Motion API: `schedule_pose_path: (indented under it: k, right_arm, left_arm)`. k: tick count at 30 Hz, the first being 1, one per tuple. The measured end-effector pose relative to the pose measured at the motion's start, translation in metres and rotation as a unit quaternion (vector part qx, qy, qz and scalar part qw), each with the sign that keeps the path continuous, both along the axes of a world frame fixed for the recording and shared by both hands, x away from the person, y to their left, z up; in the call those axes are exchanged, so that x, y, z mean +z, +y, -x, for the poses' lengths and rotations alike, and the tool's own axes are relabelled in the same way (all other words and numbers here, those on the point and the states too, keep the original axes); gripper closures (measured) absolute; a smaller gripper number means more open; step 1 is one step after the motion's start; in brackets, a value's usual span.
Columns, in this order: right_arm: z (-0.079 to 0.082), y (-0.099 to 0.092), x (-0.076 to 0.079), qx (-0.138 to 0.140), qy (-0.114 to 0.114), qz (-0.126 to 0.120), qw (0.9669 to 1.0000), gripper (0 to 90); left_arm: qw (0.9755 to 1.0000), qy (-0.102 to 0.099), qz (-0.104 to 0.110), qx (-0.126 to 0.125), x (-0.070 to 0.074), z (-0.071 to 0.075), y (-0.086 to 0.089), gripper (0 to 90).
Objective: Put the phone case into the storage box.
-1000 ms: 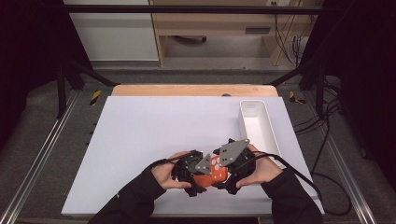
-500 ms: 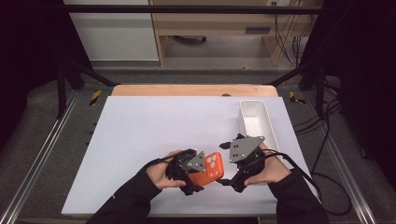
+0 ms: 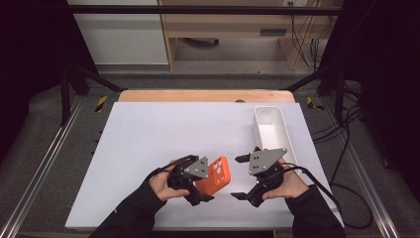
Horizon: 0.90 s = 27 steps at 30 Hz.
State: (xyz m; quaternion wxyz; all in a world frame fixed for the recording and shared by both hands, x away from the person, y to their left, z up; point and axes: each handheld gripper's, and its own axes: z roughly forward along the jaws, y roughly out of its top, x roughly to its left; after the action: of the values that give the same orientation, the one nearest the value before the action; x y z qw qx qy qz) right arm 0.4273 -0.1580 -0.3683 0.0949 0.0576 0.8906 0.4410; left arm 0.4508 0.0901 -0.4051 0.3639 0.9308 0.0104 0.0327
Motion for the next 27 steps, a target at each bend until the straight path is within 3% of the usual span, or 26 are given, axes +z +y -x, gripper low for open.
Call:
schedule_pose_path:
  k: [10,27]
  right_arm:
    - [-0.001,0.003,-0.007,0.005,0.013,-0.025,0.9996,2.2]
    - [0.0,0.005,-0.006,0.025,0.023,-0.06,0.9976,3.1]
  left_arm:
    - [0.999,0.016,0.04,-0.013,-0.001,0.003,-0.003,15.5]
    - [0.9978,0.009,0.053,-0.038,0.003,0.005,-0.019,15.5]
